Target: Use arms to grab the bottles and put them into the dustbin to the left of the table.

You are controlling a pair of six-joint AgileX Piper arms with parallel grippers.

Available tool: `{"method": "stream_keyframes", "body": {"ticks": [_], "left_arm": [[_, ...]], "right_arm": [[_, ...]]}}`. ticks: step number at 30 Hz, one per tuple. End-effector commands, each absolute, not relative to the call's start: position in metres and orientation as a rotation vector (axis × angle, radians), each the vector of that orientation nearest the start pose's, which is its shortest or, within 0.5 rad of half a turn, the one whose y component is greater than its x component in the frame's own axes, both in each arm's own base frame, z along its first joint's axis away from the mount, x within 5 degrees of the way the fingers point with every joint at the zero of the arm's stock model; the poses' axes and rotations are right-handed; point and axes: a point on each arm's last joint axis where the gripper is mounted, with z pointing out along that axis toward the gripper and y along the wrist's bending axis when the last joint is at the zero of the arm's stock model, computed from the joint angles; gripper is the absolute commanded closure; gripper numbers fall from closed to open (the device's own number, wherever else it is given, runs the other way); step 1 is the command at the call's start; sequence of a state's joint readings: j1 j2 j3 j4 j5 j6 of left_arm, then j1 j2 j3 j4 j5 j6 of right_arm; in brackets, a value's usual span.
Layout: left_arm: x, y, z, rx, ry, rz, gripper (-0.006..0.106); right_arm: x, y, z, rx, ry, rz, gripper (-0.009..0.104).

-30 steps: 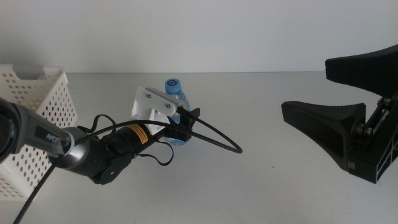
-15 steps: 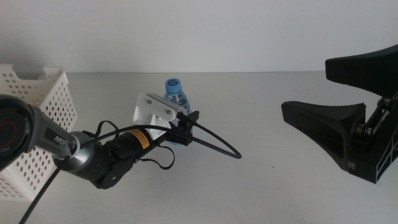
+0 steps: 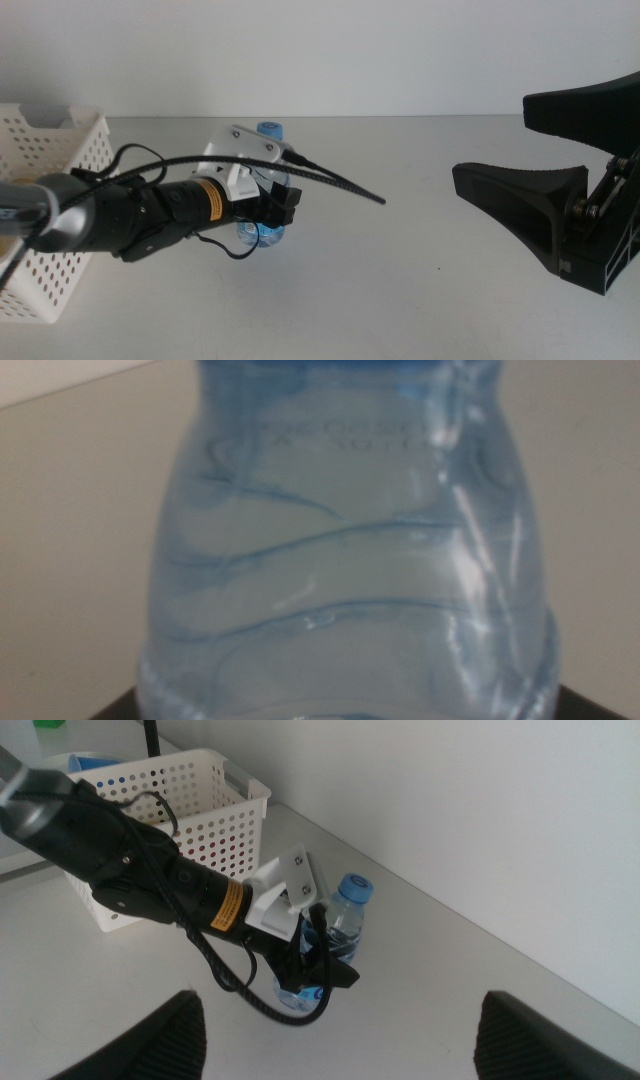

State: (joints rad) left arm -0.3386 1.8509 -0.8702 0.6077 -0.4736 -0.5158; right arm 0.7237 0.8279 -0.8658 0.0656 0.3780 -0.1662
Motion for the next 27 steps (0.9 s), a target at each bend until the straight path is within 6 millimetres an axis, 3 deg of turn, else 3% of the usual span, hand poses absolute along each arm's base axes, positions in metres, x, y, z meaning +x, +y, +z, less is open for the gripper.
{"method": "stream_keyframes", "body": {"ticks": [1,7,11,14,17,22,27], "left_arm": [[0.335,-0.144,0.226,0.480,1.886,-0.510,0.102],[0.318,-0.129,0.297,0.429,1.895,-0.411,0.102],[0.311,-0.115,0.327,0.407,1.890,-0.503,0.102],[0.311,-0.102,0.340,0.394,1.948,-0.748,0.102],[0.310,-0.090,0.350,0.485,1.932,-0.834,0.102],[0.314,-0.083,0.355,0.451,1.910,-0.775,0.102],[0.309,-0.103,0.361,0.474,1.875,-0.748,0.100]], "right_arm": [[0.126,0.114,0.406,-0.723,1.575,0.464,0.008],[0.126,0.114,0.406,-0.723,1.575,0.464,0.008],[0.126,0.114,0.406,-0.723,1.575,0.464,0.008],[0.126,0.114,0.406,-0.722,1.575,0.465,0.008],[0.126,0.114,0.406,-0.723,1.574,0.464,0.008],[0.126,0.114,0.406,-0.723,1.574,0.464,0.008],[0.126,0.114,0.406,-0.722,1.573,0.465,0.008]]}}
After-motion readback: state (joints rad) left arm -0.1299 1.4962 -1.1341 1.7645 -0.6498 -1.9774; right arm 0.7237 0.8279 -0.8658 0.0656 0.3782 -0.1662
